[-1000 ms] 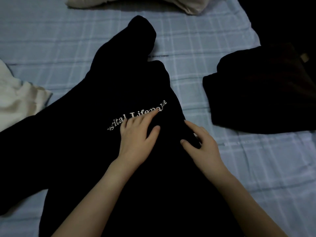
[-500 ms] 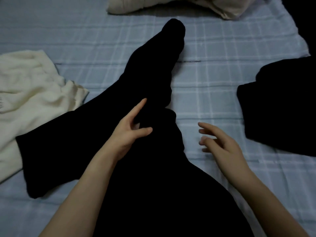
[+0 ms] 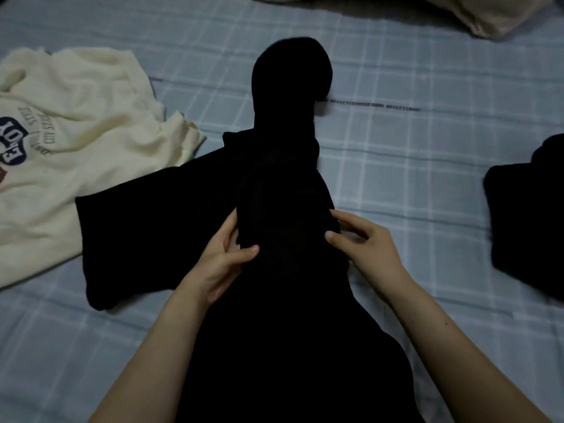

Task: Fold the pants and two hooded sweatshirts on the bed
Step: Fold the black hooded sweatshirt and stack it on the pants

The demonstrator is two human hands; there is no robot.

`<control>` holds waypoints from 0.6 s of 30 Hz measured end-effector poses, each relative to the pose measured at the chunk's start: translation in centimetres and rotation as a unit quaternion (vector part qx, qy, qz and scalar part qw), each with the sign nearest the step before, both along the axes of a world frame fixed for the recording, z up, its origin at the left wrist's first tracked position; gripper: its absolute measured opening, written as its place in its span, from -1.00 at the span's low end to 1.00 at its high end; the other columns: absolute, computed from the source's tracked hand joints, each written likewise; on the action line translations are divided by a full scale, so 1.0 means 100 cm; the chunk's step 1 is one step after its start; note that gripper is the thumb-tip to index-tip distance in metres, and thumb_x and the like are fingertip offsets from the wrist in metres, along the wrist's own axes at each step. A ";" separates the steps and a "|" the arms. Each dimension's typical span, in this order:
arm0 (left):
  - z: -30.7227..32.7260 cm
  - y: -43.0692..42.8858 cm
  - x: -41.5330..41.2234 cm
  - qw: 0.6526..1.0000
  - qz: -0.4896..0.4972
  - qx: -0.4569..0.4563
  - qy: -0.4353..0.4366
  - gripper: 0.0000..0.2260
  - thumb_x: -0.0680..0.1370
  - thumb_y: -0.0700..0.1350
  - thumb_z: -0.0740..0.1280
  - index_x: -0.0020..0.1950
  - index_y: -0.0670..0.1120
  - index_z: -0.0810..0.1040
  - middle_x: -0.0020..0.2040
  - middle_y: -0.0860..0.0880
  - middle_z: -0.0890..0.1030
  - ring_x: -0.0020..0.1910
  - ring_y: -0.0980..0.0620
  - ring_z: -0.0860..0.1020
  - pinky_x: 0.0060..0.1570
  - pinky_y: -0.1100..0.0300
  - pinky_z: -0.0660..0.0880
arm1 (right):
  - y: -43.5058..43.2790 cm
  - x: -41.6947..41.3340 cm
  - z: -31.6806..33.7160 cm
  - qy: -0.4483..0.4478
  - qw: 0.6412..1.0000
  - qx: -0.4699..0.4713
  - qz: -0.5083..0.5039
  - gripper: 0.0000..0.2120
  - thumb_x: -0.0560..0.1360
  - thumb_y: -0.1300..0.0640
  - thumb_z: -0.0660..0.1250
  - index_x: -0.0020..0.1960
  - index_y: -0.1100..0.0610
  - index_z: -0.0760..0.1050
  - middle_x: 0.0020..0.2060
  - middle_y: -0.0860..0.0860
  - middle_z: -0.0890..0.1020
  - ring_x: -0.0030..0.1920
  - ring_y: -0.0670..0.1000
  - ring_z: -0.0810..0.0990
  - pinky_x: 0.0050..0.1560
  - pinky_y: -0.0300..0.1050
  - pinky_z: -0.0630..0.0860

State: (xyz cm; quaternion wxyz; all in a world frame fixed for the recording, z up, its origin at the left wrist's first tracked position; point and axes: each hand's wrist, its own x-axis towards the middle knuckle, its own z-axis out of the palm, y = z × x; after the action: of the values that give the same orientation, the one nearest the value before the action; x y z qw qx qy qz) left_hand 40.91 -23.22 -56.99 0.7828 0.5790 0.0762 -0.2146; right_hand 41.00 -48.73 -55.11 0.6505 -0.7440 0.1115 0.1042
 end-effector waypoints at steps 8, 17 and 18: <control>0.028 -0.007 0.014 0.997 -0.041 0.004 -0.060 -0.21 0.39 -0.35 0.44 0.56 0.03 0.25 0.46 0.04 0.44 0.41 0.05 0.43 0.20 0.28 0.47 | -0.053 -0.005 0.069 -0.080 0.990 0.032 -0.111 -0.71 0.46 0.37 0.45 -0.07 -0.03 0.72 -0.34 0.00 0.69 -0.31 -0.11 0.63 -0.23 -0.30 0.59; 0.038 -0.095 0.039 0.972 -0.108 0.169 -0.119 -0.24 0.38 -0.17 0.56 0.47 0.27 0.34 0.45 0.18 0.42 0.39 0.18 0.42 0.39 0.21 0.37 | -0.137 -0.010 0.099 -0.200 0.940 -0.134 -0.240 -0.70 0.51 0.22 0.46 0.23 0.05 0.64 -0.05 -0.03 0.73 -0.11 -0.17 0.62 -0.07 -0.35 0.51; 0.032 -0.102 0.037 0.969 -0.093 0.197 -0.115 -0.23 0.40 -0.21 0.55 0.48 0.25 0.33 0.48 0.12 0.38 0.42 0.14 0.39 0.43 0.19 0.31 | -0.134 -0.010 0.083 -0.147 0.958 -0.146 -0.200 -0.58 0.51 0.24 0.45 0.36 0.07 0.54 0.08 0.05 0.68 -0.03 -0.14 0.59 0.00 -0.35 0.50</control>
State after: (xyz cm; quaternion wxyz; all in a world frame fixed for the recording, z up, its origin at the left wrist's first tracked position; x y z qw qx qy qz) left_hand 44.64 -33.44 -53.81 0.6336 0.7470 -0.0283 -0.1994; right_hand 39.99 -62.10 -46.77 0.5518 -0.8004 0.1753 -0.1556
